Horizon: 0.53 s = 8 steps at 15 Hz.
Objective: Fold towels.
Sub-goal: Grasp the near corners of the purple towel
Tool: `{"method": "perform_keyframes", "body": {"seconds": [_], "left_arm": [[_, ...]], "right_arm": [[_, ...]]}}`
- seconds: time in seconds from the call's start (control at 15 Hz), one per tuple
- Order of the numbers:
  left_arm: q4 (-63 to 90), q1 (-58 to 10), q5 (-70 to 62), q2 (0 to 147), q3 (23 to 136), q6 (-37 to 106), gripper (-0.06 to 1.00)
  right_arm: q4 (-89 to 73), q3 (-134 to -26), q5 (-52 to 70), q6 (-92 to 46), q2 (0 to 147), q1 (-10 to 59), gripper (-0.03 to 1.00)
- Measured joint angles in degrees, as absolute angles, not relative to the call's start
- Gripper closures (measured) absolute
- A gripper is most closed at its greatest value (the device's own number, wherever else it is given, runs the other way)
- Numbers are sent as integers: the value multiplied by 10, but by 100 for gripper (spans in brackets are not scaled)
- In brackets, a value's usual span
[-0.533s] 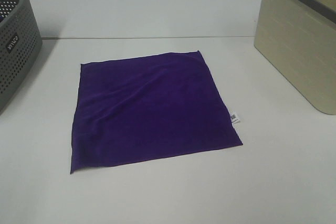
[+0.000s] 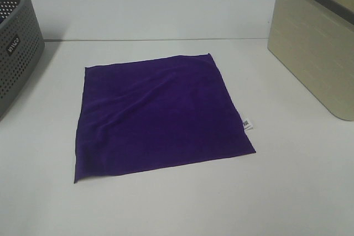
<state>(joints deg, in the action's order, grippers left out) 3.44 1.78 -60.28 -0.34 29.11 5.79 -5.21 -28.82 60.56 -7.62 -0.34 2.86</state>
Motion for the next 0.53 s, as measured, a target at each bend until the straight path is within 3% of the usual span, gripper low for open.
{"method": "perform_keyframes", "body": {"seconds": [0.13, 0.33, 0.53], "left_arm": [[34, 18, -603, -3, 291, 58, -4], [34, 18, -603, -3, 291, 60, -4], [34, 18, -603, -3, 291, 60, -4]], "right_arm": [[-51, -288, 606, -76, -3, 29, 14], [-50, -288, 606, -76, -3, 29, 0], [-50, -288, 606, -77, -3, 29, -1]]}}
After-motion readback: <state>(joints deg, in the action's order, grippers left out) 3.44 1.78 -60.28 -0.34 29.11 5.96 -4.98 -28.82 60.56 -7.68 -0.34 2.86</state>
